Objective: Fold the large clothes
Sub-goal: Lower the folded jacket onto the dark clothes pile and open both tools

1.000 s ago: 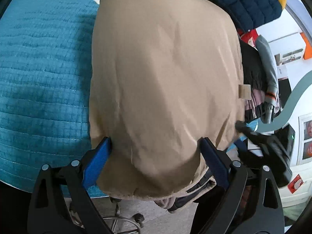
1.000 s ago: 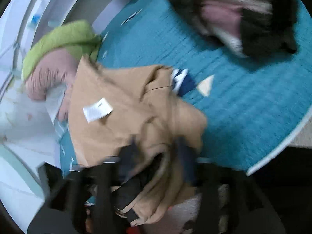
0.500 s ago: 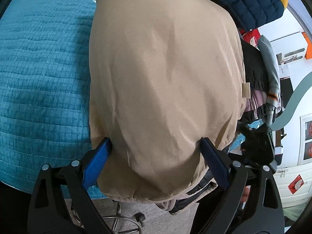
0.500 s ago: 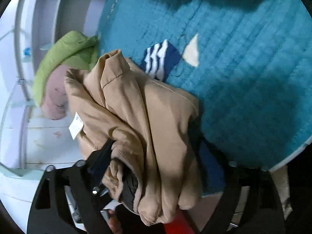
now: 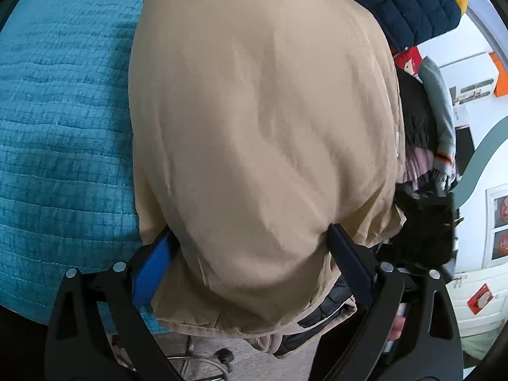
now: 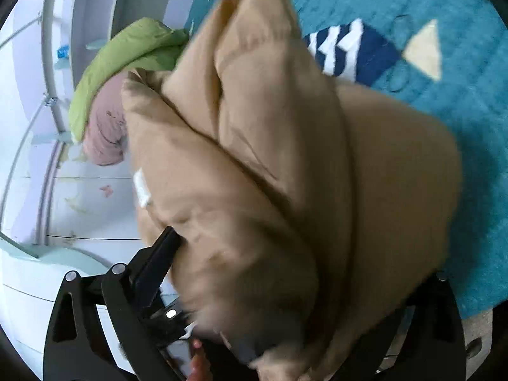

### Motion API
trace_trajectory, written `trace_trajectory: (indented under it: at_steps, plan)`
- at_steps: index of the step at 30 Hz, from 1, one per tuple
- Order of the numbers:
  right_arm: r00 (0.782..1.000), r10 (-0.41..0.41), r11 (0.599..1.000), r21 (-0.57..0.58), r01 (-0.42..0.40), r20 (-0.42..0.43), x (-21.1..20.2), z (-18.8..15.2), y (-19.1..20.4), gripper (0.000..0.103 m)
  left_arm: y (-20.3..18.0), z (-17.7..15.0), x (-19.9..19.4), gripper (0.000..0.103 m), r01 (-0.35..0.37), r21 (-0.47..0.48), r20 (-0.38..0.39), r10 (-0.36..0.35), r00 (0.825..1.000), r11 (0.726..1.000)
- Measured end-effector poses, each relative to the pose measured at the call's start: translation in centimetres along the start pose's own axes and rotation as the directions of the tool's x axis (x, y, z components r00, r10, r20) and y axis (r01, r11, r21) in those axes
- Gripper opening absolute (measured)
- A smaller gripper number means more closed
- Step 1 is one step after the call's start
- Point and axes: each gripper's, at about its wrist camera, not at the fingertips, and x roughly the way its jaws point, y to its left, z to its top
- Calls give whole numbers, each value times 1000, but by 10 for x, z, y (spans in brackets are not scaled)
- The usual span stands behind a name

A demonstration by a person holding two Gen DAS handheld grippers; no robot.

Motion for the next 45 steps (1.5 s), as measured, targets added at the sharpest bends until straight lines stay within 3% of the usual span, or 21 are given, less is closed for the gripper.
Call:
trace_trajectory:
  at_steps: [2, 3, 4, 7, 13, 20, 25, 30, 36, 38, 40, 41, 43, 45]
  plan:
    - [1000, -10, 1000, -3, 10, 20, 5, 0, 0, 91, 6, 2, 0, 94, 22, -24, 2, -22, 1000, 999]
    - [999, -23, 999, -22, 24, 34, 4, -1, 5, 65, 11, 3, -3, 94, 25, -33, 5, -25, 1000, 999]
    - [999, -11, 998, -56, 13, 44, 2, -2, 10, 48, 11, 3, -4, 94, 29, -37, 13, -28, 1000, 999]
    - [996, -50, 989, -134, 59, 68, -8, -7, 29, 34, 5, 3, -10, 93, 25, -10, 51, -25, 998, 1000]
    - [988, -85, 936, -330, 124, 130, -19, -17, 77, 27, -17, 1, -37, 78, 44, 50, 170, -52, 984, 998]
    - [975, -57, 831, -532, 165, 215, -51, -21, 150, 26, -56, 11, -80, 78, 85, 121, 281, -116, 953, 989]
    - [959, 3, 790, -589, 172, 284, -90, -14, 179, 26, -107, 28, -99, 78, 124, 197, 332, -185, 925, 973]
    - [911, 86, 752, -626, 206, 403, -151, 11, 213, 26, -188, 61, -112, 78, 154, 322, 356, -270, 895, 934]
    - [798, 211, 747, -620, 240, 564, -249, 65, 220, 26, -325, 106, -93, 78, 159, 518, 347, -376, 859, 840]
    - [756, 246, 767, -599, 231, 606, -284, 88, 205, 26, -362, 114, -78, 78, 167, 557, 335, -404, 851, 814]
    - [729, 267, 794, -572, 204, 630, -309, 110, 183, 28, -398, 119, -58, 78, 166, 587, 333, -423, 842, 793]
    - [715, 262, 819, -542, 190, 648, -320, 123, 165, 28, -415, 121, -43, 78, 162, 599, 327, -425, 844, 784]
    - [693, 210, 857, -471, 209, 690, -331, 141, 132, 30, -436, 119, -10, 78, 162, 609, 291, -409, 865, 777]
    - [716, 122, 913, -361, 192, 688, -331, 166, 89, 33, -446, 117, 34, 78, 132, 602, 241, -338, 910, 787]
